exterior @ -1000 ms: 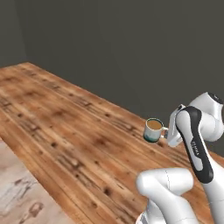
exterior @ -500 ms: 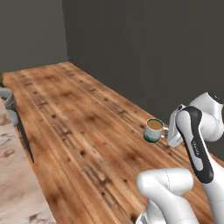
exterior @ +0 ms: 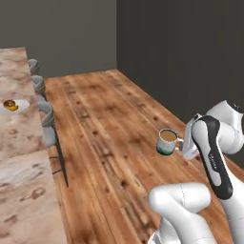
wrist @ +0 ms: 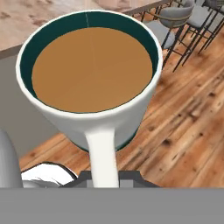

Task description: Pick up the brewed coffee from the coffee machine and place it next to the breakfast plate on the dining counter.

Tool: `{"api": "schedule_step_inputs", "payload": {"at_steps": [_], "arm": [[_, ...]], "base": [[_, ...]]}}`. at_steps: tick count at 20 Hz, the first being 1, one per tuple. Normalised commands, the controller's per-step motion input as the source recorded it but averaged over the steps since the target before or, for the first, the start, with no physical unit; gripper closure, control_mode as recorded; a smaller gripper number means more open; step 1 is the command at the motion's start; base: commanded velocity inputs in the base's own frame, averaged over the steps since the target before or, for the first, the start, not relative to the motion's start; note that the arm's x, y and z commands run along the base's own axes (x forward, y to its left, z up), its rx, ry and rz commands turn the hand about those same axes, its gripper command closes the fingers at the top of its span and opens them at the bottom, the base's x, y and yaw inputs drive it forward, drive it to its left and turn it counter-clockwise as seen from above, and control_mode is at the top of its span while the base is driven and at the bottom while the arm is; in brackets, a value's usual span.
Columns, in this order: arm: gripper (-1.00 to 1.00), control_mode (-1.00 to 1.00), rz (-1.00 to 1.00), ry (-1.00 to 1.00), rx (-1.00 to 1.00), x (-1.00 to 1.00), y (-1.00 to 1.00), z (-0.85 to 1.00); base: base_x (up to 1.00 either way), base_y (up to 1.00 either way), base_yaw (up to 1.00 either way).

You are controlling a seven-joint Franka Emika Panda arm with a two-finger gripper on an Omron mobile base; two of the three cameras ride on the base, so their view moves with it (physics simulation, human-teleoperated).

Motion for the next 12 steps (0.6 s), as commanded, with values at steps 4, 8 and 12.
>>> {"api": "schedule_step_inputs", "payload": {"at_steps": [4,8,12], "arm": [[1.0,1.0,0.0,0.0,0.0,0.0,0.0,0.0],[1.0,1.0,0.0,0.0,0.0,0.0,0.0,0.0],[1.0,1.0,0.0,0.0,0.0,0.0,0.0,0.0]], "base": [[1.0,0.0,0.37],[1.0,0.0,0.38],[1.0,0.0,0.41]]}}
